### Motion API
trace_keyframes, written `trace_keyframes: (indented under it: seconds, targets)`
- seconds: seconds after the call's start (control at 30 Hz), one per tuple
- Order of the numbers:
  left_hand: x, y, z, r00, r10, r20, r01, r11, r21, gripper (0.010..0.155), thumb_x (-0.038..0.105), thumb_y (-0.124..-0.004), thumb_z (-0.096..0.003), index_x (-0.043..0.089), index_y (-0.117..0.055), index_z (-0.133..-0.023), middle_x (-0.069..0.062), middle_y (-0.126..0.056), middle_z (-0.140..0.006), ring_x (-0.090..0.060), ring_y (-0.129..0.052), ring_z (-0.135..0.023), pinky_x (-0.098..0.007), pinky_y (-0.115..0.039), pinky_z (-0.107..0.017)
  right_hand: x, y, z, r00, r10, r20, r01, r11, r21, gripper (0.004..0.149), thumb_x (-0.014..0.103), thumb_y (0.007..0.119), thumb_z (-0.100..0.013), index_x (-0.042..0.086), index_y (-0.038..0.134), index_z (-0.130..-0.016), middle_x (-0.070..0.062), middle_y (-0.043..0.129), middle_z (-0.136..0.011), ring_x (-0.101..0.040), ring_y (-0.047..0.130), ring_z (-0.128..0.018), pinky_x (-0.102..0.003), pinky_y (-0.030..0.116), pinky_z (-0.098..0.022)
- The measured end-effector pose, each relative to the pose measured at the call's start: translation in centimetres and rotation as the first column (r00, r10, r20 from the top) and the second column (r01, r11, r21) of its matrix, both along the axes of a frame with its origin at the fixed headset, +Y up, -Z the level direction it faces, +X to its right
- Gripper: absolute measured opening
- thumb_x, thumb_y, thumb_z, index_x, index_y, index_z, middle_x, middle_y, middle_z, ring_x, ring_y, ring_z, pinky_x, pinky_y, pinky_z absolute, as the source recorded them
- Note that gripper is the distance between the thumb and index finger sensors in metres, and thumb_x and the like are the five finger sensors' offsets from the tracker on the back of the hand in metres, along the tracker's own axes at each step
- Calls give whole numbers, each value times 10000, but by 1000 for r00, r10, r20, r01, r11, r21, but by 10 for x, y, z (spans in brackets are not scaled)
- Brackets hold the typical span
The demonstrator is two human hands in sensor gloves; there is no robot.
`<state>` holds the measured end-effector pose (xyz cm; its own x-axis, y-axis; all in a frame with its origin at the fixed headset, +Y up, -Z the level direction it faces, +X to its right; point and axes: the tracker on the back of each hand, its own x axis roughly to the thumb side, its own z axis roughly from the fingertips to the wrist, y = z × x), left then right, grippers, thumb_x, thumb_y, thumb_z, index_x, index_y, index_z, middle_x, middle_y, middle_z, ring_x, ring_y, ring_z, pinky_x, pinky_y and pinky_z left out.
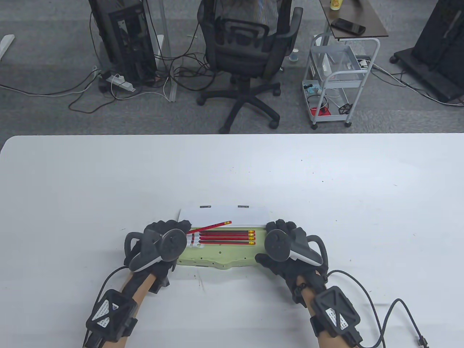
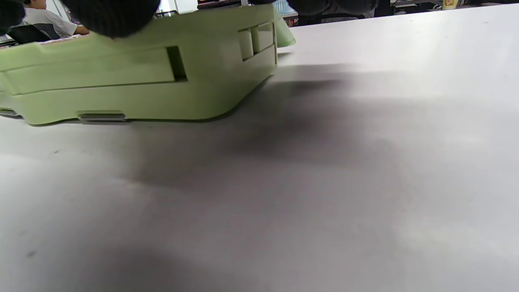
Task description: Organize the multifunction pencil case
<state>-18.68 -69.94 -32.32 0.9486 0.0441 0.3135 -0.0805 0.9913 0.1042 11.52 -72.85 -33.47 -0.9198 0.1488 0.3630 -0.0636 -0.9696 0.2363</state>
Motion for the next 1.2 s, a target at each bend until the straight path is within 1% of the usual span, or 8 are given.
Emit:
trace_keyframes:
  seconds: [0.07, 0.1, 0.13, 0.27, 0.43, 0.63, 0.97, 1.2]
  targets:
    - [1, -2, 4, 1000, -19, 22, 19, 1000, 4, 455, 274, -682, -452, 289, -738, -903, -30, -945, -812, -259, -974, -675, -612, -750, -612, 3, 5, 1, 1000, -20, -2, 20, 998, 53, 913, 542, 600, -492, -57, 325, -1124, -388, 320, -1110, -650, 416, -994, -742, 453, -692]
    - [2, -3, 5, 999, -33, 26, 32, 999, 9, 455, 275, -683, -452, 289, -739, -903, -30, -947, -810, -258, -976, -673, -611, -752, -610, 5, 10, 2, 999, -50, -6, 51, 993, 106, 902, 538, 607, -492, -54, 347, -1121, -383, 351, -1107, -642, 446, -991, -736, 472, -691]
    - [3, -3, 5, 999, -41, 26, 41, 999, 8, 454, 275, -684, -452, 286, -739, -903, -31, -946, -811, -259, -976, -673, -612, -752, -609, 7, 13, 3, 998, -68, -7, 68, 989, 131, 892, 532, 620, -492, -52, 369, -1118, -381, 376, -1105, -637, 470, -987, -731, 489, -689]
    - [7, -5, 6, 998, -46, 34, 46, 999, -1, 452, 277, -687, -454, 285, -741, -903, -32, -947, -811, -261, -976, -674, -613, -751, -610, 16, 28, 11, 988, -157, -12, 153, 943, 294, 828, 502, 666, -498, -32, 463, -1098, -352, 499, -1083, -606, 598, -955, -708, 559, -682]
    - [16, -4, 10, 996, -59, 63, 59, 998, 7, 449, 281, -696, -457, 285, -747, -902, -32, -950, -810, -260, -977, -674, -611, -751, -612, 18, 37, 21, 979, -198, -57, 204, 890, 409, 759, 475, 704, -494, -3, 559, -1065, -312, 618, -1044, -562, 709, -912, -684, 625, -671]
    - [26, -4, 15, 993, -62, 102, 61, 998, 11, 445, 284, -709, -457, 282, -756, -899, -34, -956, -807, -260, -980, -670, -611, -753, -611, 3, 39, 29, 974, -180, -139, 224, 866, 448, 698, 447, 737, -493, 28, 613, -1038, -274, 683, -1018, -518, 779, -881, -651, 683, -658]
    - [41, -3, 22, 984, -63, 168, 59, 998, 28, 443, 289, -729, -456, 268, -761, -898, -36, -959, -804, -258, -983, -665, -608, -756, -611, -28, 31, 37, 969, -114, -218, 201, 877, 437, 627, 407, 751, -499, 62, 659, -1015, -233, 752, -977, -470, 843, -840, -616, 728, -642]
    - [44, -3, 23, 983, -37, 177, 33, 999, 28, 443, 294, -734, -462, 259, -758, -902, -38, -961, -799, -251, -988, -651, -604, -765, -601, -40, 28, 40, 967, -84, -239, 184, 883, 432, 569, 389, 751, -501, 81, 717, -979, -188, 834, -903, -420, 904, -771, -585, 770, -617]
